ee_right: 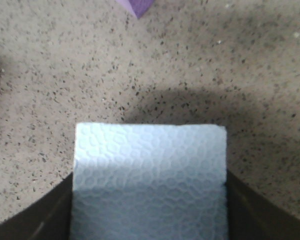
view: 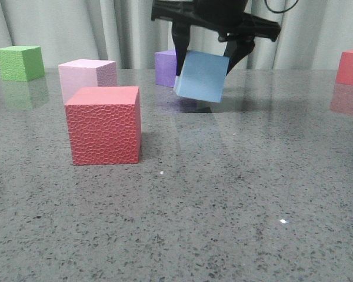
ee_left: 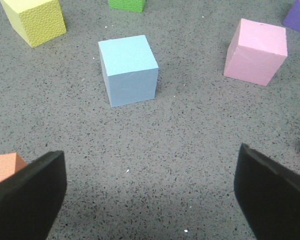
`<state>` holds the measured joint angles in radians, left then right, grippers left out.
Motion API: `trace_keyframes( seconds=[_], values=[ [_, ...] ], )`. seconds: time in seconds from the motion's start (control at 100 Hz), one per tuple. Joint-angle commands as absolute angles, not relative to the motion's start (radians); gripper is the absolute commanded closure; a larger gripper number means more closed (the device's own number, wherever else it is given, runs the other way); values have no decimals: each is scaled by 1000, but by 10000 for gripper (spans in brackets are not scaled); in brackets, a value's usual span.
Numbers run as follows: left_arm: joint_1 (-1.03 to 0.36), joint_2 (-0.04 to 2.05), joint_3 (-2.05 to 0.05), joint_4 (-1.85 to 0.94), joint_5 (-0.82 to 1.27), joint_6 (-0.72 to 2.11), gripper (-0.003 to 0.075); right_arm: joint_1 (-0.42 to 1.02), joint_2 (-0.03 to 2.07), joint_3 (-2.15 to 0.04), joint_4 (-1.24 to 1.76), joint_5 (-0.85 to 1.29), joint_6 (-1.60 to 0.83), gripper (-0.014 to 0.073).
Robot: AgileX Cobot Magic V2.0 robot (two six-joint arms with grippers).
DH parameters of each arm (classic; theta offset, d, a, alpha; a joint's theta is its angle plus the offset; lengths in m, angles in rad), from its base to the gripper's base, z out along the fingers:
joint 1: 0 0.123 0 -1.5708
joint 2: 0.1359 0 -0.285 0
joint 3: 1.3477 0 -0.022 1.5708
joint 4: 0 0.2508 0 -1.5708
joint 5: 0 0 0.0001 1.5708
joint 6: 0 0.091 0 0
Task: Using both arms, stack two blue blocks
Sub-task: 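Carry the cube with the right gripper and lower it beside the purple cube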
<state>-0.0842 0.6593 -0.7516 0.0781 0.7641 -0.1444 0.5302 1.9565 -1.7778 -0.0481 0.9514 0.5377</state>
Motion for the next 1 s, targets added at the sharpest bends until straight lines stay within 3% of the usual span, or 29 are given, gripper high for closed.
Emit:
trace_keyframes(
  seconds=[0.0, 0.5, 0.79, 0.99],
  values=[
    [-83, 666, -788, 81, 692, -153, 83, 532, 1907, -1814, -61, 921, 541, 233],
    [-83, 666, -788, 81, 692, -153, 83, 532, 1907, -1814, -61, 915, 547, 228],
    [-83, 666, -788, 81, 692, -153, 83, 532, 1907, -1814, -61, 912, 547, 64],
    [-83, 666, -788, 81, 692, -153, 83, 532, 1907, -1814, -54, 886, 547, 0]
  ],
)
